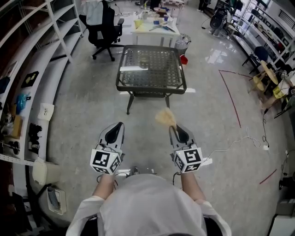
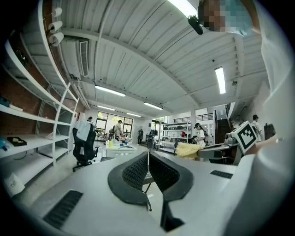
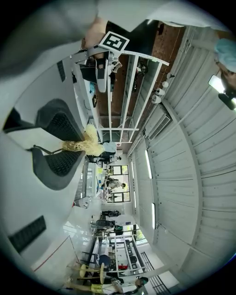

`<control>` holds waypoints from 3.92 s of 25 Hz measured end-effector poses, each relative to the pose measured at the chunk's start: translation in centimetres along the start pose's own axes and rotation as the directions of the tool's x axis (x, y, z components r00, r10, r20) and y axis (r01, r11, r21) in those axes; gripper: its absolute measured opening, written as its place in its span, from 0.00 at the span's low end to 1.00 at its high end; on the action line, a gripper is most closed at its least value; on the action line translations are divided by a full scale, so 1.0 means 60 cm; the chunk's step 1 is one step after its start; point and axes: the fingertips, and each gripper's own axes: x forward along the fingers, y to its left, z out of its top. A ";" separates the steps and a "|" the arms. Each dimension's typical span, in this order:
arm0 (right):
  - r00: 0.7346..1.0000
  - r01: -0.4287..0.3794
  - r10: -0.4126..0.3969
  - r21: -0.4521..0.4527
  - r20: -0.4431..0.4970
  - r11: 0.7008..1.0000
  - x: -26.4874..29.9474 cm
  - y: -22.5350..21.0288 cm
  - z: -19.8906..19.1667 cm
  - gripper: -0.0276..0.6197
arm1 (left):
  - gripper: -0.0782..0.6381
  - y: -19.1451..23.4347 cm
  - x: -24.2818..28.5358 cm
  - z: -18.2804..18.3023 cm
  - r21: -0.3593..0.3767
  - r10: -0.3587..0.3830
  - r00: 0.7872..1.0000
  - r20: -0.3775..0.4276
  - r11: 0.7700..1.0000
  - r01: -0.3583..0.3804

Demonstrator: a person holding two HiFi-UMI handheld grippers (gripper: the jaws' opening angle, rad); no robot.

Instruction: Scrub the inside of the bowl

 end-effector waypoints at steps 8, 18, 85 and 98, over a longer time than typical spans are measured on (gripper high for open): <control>0.999 0.038 -0.038 0.018 -0.013 0.999 0.034 0.027 -0.002 0.15 | 0.16 0.061 0.005 -0.016 -0.023 -0.042 0.999 -0.022 0.999 0.041; 0.999 0.045 -0.044 0.029 -0.032 0.999 0.100 -0.010 -0.002 0.15 | 0.16 0.107 0.072 -0.016 -0.039 -0.044 0.999 -0.024 0.998 0.043; 0.998 0.043 -0.042 0.043 -0.037 0.998 0.708 -0.355 0.073 0.15 | 0.16 0.426 0.726 0.020 -0.042 -0.111 0.992 -0.052 0.993 0.108; 0.995 -0.086 0.087 0.022 -0.040 0.996 0.783 -0.451 0.072 0.15 | 0.16 0.425 0.816 0.012 -0.044 0.020 0.999 -0.048 0.999 -0.022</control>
